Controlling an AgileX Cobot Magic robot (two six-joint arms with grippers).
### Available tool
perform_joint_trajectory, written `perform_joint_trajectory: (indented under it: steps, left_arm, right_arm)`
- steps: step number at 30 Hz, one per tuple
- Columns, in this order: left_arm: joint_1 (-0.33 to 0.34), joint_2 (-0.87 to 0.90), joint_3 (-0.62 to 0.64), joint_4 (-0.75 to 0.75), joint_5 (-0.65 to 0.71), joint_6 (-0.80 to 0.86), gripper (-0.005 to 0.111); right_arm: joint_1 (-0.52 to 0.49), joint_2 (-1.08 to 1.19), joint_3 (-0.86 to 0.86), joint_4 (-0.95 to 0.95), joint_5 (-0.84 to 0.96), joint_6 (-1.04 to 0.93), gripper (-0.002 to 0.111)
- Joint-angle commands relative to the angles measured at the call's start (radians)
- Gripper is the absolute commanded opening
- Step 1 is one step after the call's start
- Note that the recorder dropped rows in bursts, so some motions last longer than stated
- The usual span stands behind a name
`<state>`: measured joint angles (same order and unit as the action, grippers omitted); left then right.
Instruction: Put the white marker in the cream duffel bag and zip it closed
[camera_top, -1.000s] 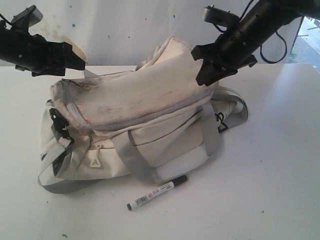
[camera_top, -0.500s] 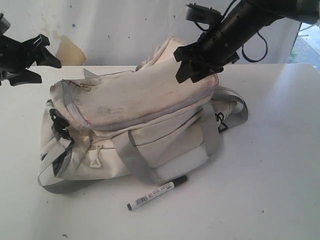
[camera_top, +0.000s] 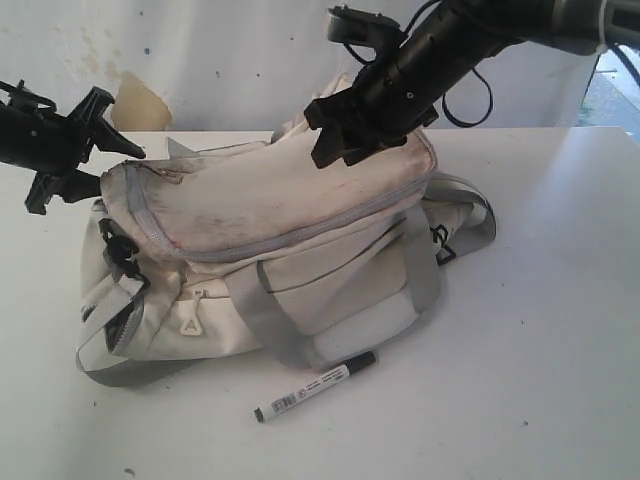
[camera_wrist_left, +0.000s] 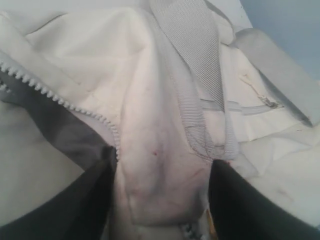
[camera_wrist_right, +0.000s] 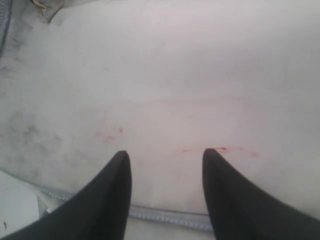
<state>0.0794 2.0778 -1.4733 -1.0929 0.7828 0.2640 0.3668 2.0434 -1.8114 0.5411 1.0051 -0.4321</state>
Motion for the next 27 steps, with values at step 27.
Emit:
perform_joint_trajectory:
  steps: [27]
  left_arm:
    - [0.0, -0.003, -0.006, -0.26, 0.134, 0.315, 0.0]
  right_arm:
    - [0.222, 0.258, -0.31, 0.175, -0.282, -0.353, 0.058]
